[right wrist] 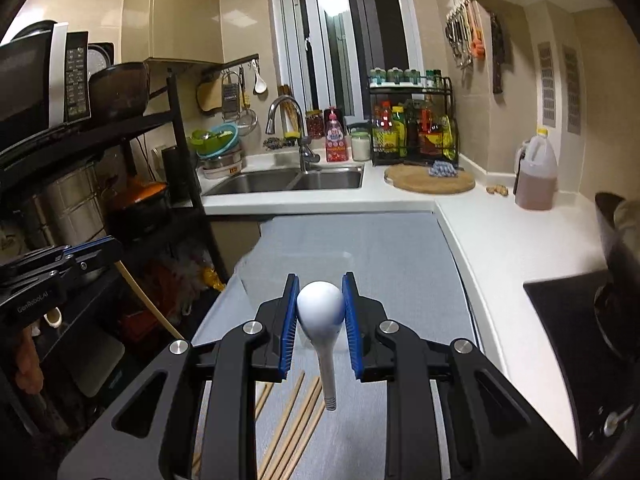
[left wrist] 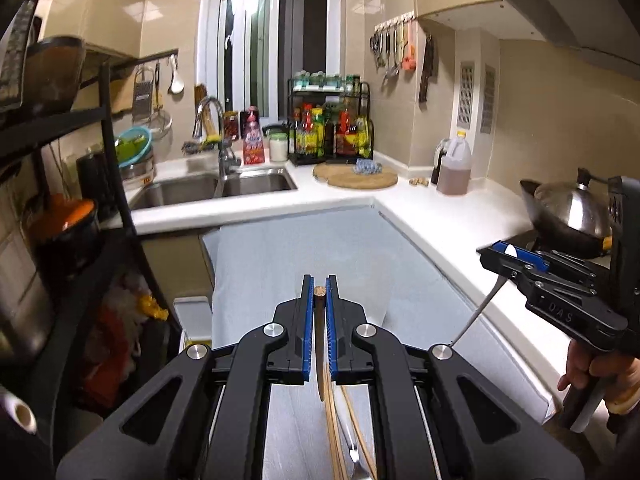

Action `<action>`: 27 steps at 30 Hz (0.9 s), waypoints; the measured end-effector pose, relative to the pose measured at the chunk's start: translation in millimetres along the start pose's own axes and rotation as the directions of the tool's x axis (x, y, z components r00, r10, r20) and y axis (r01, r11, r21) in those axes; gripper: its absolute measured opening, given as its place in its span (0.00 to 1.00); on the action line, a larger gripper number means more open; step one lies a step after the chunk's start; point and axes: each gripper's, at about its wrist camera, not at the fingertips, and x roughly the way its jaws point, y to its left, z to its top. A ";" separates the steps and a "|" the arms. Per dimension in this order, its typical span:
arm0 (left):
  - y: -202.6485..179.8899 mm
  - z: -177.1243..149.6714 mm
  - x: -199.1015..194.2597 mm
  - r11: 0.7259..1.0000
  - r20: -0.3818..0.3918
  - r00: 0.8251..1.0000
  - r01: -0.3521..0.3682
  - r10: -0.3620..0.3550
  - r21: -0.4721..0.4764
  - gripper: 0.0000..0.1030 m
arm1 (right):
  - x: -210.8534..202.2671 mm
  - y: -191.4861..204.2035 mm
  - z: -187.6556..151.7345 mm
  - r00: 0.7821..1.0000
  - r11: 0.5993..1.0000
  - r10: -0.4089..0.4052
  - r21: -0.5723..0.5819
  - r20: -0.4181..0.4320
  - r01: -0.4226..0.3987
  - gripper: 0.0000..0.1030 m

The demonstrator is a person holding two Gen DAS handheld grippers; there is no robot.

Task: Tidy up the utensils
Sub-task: 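Carry the spoon and chopstick up over the clear container with both tools, then open both tools to drop the spoon and chopstick into the container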

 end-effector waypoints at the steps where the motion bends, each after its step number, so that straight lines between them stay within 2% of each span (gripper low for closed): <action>1: 0.7 9.3 -1.3 1.000 0.012 1.000 0.003 -0.003 0.003 0.06 | -0.4 0.5 10.0 1.000 1.000 0.004 -0.003 0.007 -0.004 0.22; 8: -0.8 86.8 -9.0 1.000 0.153 0.988 0.001 -0.004 0.019 0.06 | 2.1 15.3 81.4 0.995 0.998 0.037 -0.047 0.097 -0.033 0.22; 13: -3.3 109.6 17.9 1.000 0.170 0.985 0.014 -0.014 0.002 0.06 | 28.2 20.3 113.4 0.990 0.998 0.035 -0.053 0.135 -0.028 0.22; 17: -3.1 107.2 46.0 1.000 0.139 0.990 0.030 -0.029 -0.005 0.06 | 56.1 18.3 117.7 0.989 0.998 0.023 -0.057 0.143 -0.015 0.22; 20: -1.4 95.4 68.2 0.999 0.095 0.995 0.039 -0.038 -0.011 0.06 | 78.3 12.7 110.1 0.993 0.999 0.024 -0.035 0.118 -0.020 0.22; 27: 7.8 64.9 112.1 1.000 0.019 1.000 -0.002 0.002 -0.004 0.06 | 115.9 -1.7 68.7 0.999 1.000 0.012 0.007 0.043 -0.013 0.22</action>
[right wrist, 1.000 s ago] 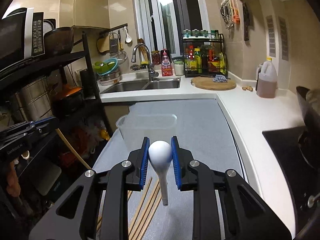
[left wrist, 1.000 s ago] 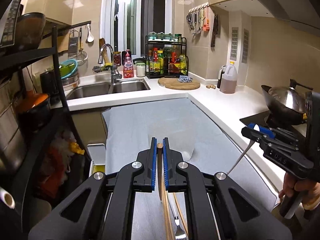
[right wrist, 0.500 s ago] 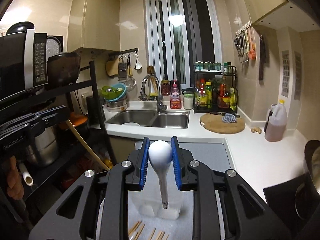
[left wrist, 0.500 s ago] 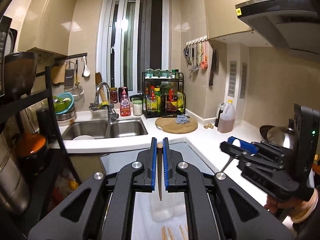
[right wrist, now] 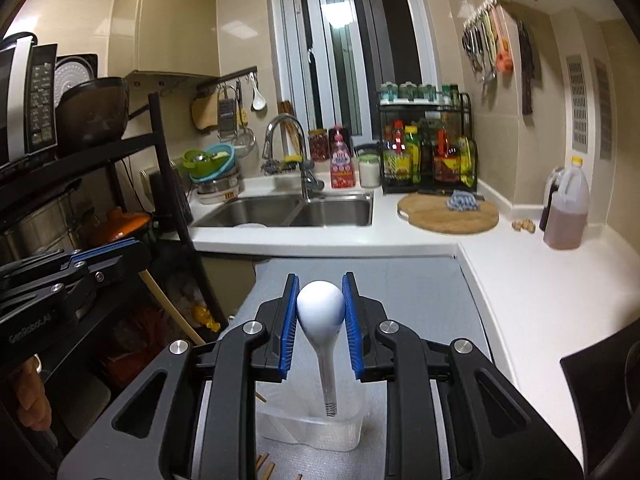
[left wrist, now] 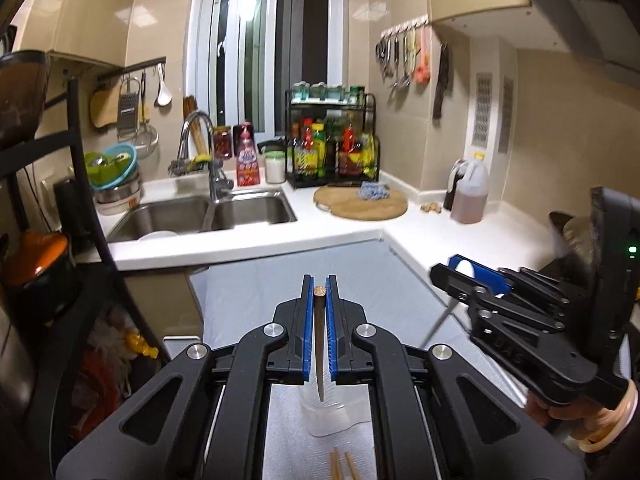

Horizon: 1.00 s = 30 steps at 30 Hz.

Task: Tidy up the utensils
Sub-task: 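Open both tools to drop the spoon and chopstick into the container, then withdraw both tools back toward the remaining utensils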

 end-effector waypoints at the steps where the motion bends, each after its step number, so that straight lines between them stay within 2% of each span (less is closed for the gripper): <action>1: 1.5 -3.1 4.4 1.000 -0.006 1.000 -0.004 0.004 -0.001 0.06 | 2.4 -1.2 -3.8 1.000 1.000 0.001 0.005 -0.007 -0.001 0.22; 11: 8.0 -25.8 34.5 0.999 -0.075 0.996 -0.047 0.045 -0.017 0.08 | 17.4 -7.6 -36.1 0.998 1.000 -0.010 0.019 -0.057 0.011 0.22; 12: 8.2 -27.8 35.3 0.998 -0.075 0.996 -0.057 0.056 -0.016 0.25 | 18.1 -7.6 -39.2 0.998 1.000 -0.009 0.019 -0.066 0.010 0.22; 13: 7.7 -30.0 35.1 0.997 -0.077 0.994 -0.077 0.076 -0.012 0.66 | 19.0 -7.7 -43.6 0.997 1.000 -0.009 0.020 -0.077 0.011 0.22; 14: 7.7 -33.0 31.8 0.992 -0.068 0.990 -0.123 0.122 -0.010 0.84 | 19.4 -7.9 -46.3 0.996 1.000 -0.011 0.021 -0.086 0.013 0.27; 15: 8.0 -35.3 26.1 0.987 -0.039 0.986 -0.162 0.161 -0.015 0.92 | 18.2 -7.8 -49.3 0.996 1.000 -0.010 0.021 -0.089 0.012 0.33; 16: 8.1 -37.6 19.3 0.984 -0.010 0.984 -0.176 0.176 -0.020 0.93 | 15.4 -7.7 -51.5 0.996 1.000 -0.011 0.021 -0.085 0.013 0.49; 17: 7.7 -39.3 15.0 0.985 -0.015 0.985 -0.171 0.170 -0.015 0.93 | 11.8 -7.5 -52.9 0.997 1.000 -0.018 0.023 -0.076 0.020 0.58; 22: 8.7 -56.3 -7.2 0.983 -0.051 0.982 -0.182 0.181 -0.018 0.93 | -17.2 -1.7 -57.5 0.999 0.999 -0.036 0.008 -0.037 0.036 0.65; 24: 10.9 -69.5 -23.3 0.982 -0.070 0.981 -0.183 0.179 -0.055 0.93 | -37.7 1.2 -64.5 0.999 0.998 -0.044 0.032 -0.021 0.045 0.70; 30: 7.6 -121.4 -77.7 0.969 -0.111 0.975 -0.204 0.190 -0.137 0.93 | -98.7 21.3 -114.2 0.996 0.996 -0.079 0.049 -0.039 0.081 0.78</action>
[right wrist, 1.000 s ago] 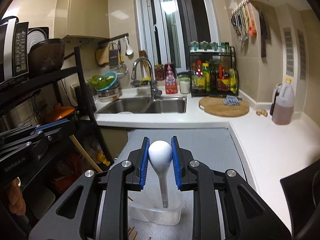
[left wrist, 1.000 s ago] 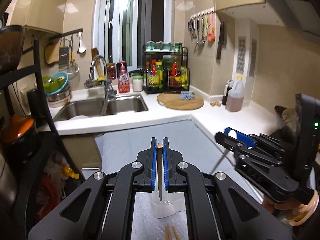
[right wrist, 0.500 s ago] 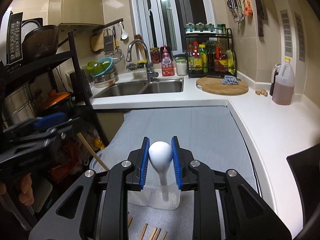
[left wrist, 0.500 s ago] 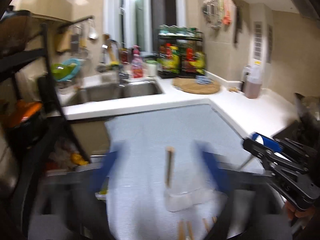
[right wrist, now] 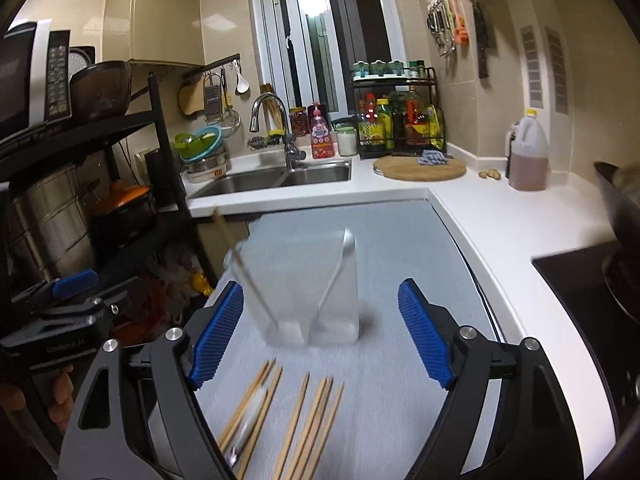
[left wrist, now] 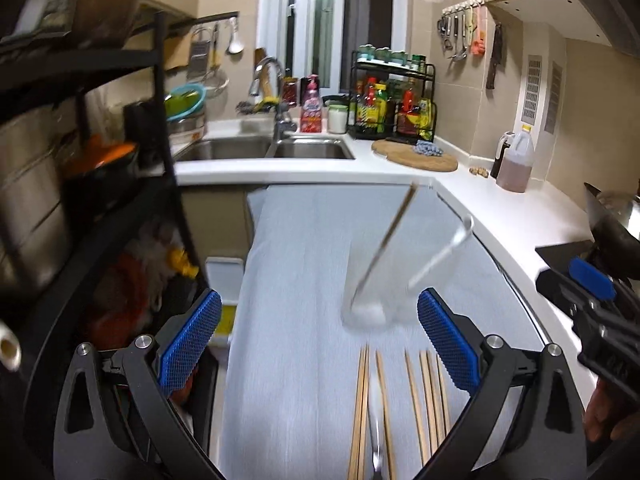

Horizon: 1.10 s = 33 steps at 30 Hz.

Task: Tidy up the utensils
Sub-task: 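Withdraw both tools back toward the remaining utensils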

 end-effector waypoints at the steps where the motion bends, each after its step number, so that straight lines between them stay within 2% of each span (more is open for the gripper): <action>1: 2.0 -11.4 -10.4 1.000 0.003 1.000 -0.015 0.015 0.000 0.93 | -9.5 2.5 -10.8 1.000 1.000 -0.008 -0.003 -0.004 0.008 0.78; 4: 5.8 -37.7 -34.8 0.999 -0.015 0.999 -0.049 0.049 0.000 0.93 | -43.1 6.2 -48.8 0.998 0.998 -0.058 0.003 -0.003 0.058 0.78; 7: 7.7 -56.7 -61.5 0.999 -0.013 0.999 -0.053 0.053 -0.006 0.93 | -65.3 7.3 -73.9 0.997 0.998 -0.066 0.012 -0.031 0.067 0.79; 15: -3.6 -92.6 -112.4 0.998 0.004 0.998 -0.061 0.061 0.032 0.93 | -122.2 23.1 -110.0 0.999 0.999 -0.047 0.006 -0.003 0.047 0.79; 22: -14.8 -112.4 -135.7 0.998 0.014 0.999 -0.051 0.051 0.045 0.93 | -154.8 25.5 -127.0 0.999 0.999 -0.046 -0.005 0.022 0.046 0.79; 33: -22.6 -124.6 -142.9 0.997 0.019 0.998 -0.057 0.056 0.056 0.93 | -166.7 21.6 -136.9 0.999 0.999 -0.050 0.000 0.022 0.050 0.79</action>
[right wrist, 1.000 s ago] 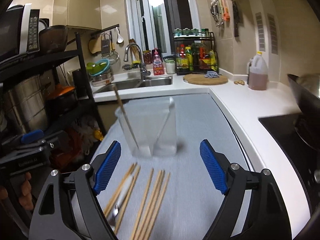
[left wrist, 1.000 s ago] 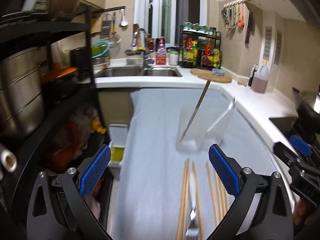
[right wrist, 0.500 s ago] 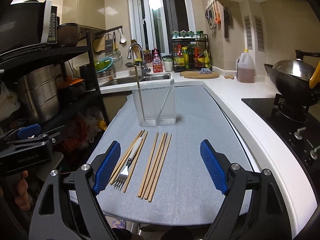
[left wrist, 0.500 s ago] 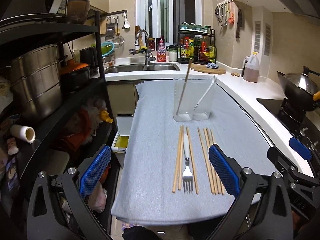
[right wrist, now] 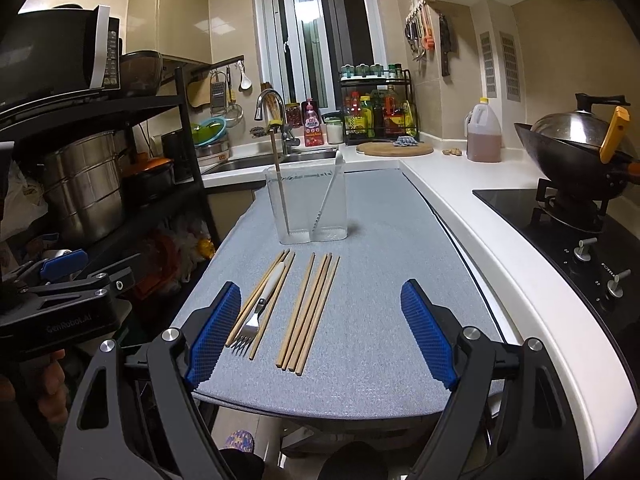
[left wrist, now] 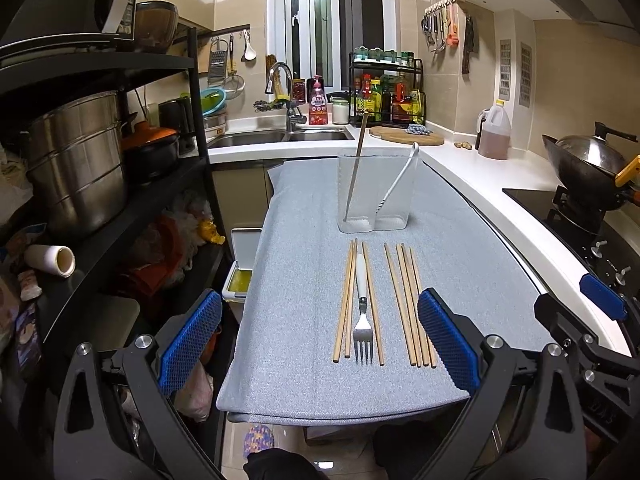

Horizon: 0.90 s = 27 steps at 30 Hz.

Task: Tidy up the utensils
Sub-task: 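Withdraw both tools back toward the remaining utensils, then grasp a chopstick with the right tool while the left tool grasps another chopstick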

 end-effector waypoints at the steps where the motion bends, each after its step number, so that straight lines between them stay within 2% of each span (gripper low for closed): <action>1: 0.1 -0.5 0.3 1.000 -0.001 1.000 -0.001 0.001 0.001 0.93 | -0.3 -0.2 -0.6 1.000 1.000 0.000 0.001 0.000 0.000 0.79; 10: 4.0 -8.2 12.0 1.000 -0.026 1.000 0.000 0.000 -0.010 0.93 | 10.0 0.4 -5.8 1.000 1.000 -0.001 0.006 -0.030 0.001 0.79; 19: 11.9 -28.6 35.8 1.000 -0.061 0.998 0.004 -0.005 -0.030 0.93 | 37.9 5.1 -25.9 0.995 1.000 -0.008 -0.003 -0.103 0.007 0.79; 27: 21.9 -53.7 69.8 0.999 -0.077 0.997 0.010 -0.013 -0.044 0.93 | 76.9 1.0 -57.1 0.985 0.997 -0.072 -0.030 -0.157 0.068 0.78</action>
